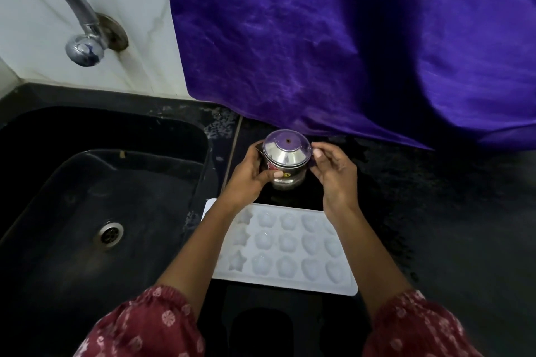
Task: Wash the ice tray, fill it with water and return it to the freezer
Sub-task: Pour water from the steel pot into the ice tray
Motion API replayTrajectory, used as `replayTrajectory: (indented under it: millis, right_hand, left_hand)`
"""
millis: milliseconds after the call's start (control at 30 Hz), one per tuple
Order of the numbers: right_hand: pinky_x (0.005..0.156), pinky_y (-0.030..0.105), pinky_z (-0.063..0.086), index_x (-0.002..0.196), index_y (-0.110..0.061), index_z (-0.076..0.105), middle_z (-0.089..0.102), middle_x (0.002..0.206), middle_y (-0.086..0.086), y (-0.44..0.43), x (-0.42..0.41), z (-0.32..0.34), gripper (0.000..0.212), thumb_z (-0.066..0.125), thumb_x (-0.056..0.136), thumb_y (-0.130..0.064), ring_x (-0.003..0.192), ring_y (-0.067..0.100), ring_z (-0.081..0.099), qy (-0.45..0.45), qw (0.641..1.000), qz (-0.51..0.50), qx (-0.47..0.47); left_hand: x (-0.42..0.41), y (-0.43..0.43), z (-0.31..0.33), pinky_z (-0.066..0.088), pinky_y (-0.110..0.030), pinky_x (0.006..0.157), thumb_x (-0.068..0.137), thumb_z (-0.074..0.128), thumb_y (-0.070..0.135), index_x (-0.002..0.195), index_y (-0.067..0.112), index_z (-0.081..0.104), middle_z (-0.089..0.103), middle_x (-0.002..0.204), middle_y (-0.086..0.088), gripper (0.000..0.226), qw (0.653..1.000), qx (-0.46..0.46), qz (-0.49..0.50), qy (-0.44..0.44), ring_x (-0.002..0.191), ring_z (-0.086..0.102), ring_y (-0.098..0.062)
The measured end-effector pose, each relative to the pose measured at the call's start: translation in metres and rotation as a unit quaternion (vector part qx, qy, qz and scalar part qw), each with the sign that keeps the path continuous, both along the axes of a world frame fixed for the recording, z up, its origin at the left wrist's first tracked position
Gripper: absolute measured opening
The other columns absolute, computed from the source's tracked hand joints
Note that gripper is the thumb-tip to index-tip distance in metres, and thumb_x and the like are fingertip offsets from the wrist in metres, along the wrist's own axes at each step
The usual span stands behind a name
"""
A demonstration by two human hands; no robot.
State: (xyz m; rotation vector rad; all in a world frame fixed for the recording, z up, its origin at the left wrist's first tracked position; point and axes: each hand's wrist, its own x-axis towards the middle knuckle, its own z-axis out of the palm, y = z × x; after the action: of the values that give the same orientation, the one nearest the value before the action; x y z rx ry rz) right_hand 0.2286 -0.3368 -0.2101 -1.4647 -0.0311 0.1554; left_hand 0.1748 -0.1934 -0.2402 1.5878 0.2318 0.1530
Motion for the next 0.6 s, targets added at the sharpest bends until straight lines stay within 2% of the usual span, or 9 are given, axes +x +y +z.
replayTrajectory:
  millis: [133,267,333,367,433,500,600]
  right_hand:
    - [0.089,0.032,0.047,0.112,-0.009,0.061,0.064,0.110,0.009,-0.002,0.000,0.000,0.023,0.056,0.090,-0.009,0.099,0.015,0.059,0.008,1.000,0.011,-0.002]
    - [0.098,0.026,0.039,0.137,-0.023,0.039,0.048,0.137,0.000,-0.017,-0.008,0.004,0.055,0.061,0.087,-0.028,0.121,0.014,0.049,-0.029,0.995,0.033,-0.093]
    - [0.101,0.025,0.033,0.140,-0.026,0.033,0.041,0.143,-0.001,-0.031,-0.019,0.004,0.061,0.060,0.086,-0.035,0.129,0.013,0.040,-0.073,0.983,0.050,-0.162]
    - [0.104,0.026,0.031,0.141,-0.027,0.033,0.038,0.146,-0.001,-0.040,-0.026,0.003,0.063,0.060,0.086,-0.039,0.132,0.013,0.036,-0.095,0.972,0.064,-0.203]
    - [0.111,0.038,0.028,0.142,-0.027,0.032,0.030,0.151,-0.001,-0.055,-0.040,0.000,0.066,0.059,0.084,-0.044,0.136,0.015,0.030,-0.132,0.945,0.095,-0.285]
    - [0.114,0.046,0.023,0.143,-0.028,0.028,0.020,0.154,0.000,-0.068,-0.056,-0.004,0.072,0.059,0.082,-0.048,0.139,0.018,0.025,-0.154,0.915,0.123,-0.353]
    - [0.116,0.043,0.008,0.147,-0.030,0.009,-0.003,0.158,0.002,-0.085,-0.078,-0.012,0.098,0.051,0.069,-0.071,0.144,0.020,0.008,-0.151,0.863,0.159,-0.455]
  left_hand:
    - [-0.004,-0.002,0.009,0.032,-0.039,0.111,0.083,0.062,-0.002,0.139,0.012,0.026,0.047,0.134,-0.002,0.068,1.000,0.008,-0.013,0.004,0.127,0.044,-0.014]
    - [-0.017,-0.006,0.016,0.020,-0.023,0.111,0.085,0.065,0.019,0.148,0.014,0.009,0.023,0.153,-0.003,0.084,0.990,0.136,0.031,0.022,0.137,0.021,-0.007]
    - [-0.031,-0.008,0.016,0.008,-0.032,0.116,0.084,0.066,0.029,0.148,0.014,0.007,0.012,0.156,-0.003,0.089,0.977,0.205,0.060,0.025,0.143,0.007,-0.012]
    - [-0.040,-0.008,0.015,-0.001,-0.037,0.117,0.083,0.065,0.034,0.148,0.014,0.007,0.008,0.157,-0.002,0.090,0.967,0.245,0.060,0.028,0.144,0.001,-0.012]
    - [-0.062,-0.009,0.011,-0.015,-0.038,0.111,0.081,0.061,0.050,0.149,0.018,0.003,0.001,0.158,0.004,0.094,0.940,0.335,0.040,0.051,0.142,-0.011,-0.008]
    - [-0.085,-0.009,0.007,-0.021,-0.040,0.107,0.072,0.049,0.071,0.149,0.023,-0.002,-0.007,0.157,0.009,0.104,0.908,0.409,0.025,0.091,0.138,-0.021,-0.004]
    - [-0.115,-0.011,0.001,-0.026,-0.042,0.105,0.055,0.027,0.090,0.148,0.024,-0.008,-0.015,0.156,0.007,0.120,0.869,0.472,0.041,0.140,0.131,-0.033,-0.002]
